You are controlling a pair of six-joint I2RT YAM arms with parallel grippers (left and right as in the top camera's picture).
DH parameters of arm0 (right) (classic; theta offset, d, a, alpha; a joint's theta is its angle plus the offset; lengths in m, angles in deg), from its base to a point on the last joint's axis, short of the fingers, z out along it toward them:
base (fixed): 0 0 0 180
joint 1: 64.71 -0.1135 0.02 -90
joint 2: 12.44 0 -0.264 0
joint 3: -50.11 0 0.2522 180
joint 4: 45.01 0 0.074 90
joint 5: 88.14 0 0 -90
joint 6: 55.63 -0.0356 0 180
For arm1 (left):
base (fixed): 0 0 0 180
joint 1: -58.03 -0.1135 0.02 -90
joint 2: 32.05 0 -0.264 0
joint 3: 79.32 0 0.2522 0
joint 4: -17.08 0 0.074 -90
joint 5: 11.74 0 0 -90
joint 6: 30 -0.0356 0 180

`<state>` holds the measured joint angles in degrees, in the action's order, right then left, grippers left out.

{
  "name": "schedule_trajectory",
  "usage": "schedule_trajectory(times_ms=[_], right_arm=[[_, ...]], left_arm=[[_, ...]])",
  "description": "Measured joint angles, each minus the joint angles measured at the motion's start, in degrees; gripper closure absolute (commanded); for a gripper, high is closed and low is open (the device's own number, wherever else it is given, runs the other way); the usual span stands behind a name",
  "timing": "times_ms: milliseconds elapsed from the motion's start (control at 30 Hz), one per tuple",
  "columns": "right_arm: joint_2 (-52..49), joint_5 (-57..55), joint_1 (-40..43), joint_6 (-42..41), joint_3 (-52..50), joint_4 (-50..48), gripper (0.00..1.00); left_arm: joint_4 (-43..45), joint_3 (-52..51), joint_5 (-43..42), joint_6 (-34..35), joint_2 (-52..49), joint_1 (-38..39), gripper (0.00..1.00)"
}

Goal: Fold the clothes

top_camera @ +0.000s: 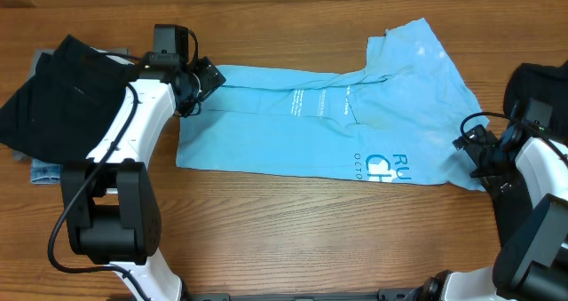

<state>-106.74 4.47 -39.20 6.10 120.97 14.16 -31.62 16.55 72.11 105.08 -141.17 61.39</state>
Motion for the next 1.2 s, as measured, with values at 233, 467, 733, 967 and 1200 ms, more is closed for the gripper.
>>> schedule_trajectory(times_ms=[233, 467, 733, 967, 1200], right_arm=[[0.0, 0.0, 0.0, 0.0, 0.0, 0.0, 0.00], [0.0, 0.0, 0.0, 0.0, 0.0, 0.0, 0.00], [0.0, 0.0, 0.0, 0.0, 0.0, 0.0, 0.00], [0.0, 0.0, 0.0, 0.0, 0.0, 0.0, 0.00], [0.0, 0.0, 0.0, 0.0, 0.0, 0.0, 0.00]], left_arm=[[5.3, -0.5, 3.7, 1.8, -0.1, 0.0, 0.30], [11.0, -0.5, 3.8, 2.6, -4.3, 0.0, 0.29], [14.4, -1.1, 4.0, 2.8, -8.3, 0.0, 0.29], [17.0, -1.1, 5.4, 2.8, -8.4, 0.0, 0.31], [20.0, -1.1, 5.3, 2.9, -11.7, 0.0, 0.45]])
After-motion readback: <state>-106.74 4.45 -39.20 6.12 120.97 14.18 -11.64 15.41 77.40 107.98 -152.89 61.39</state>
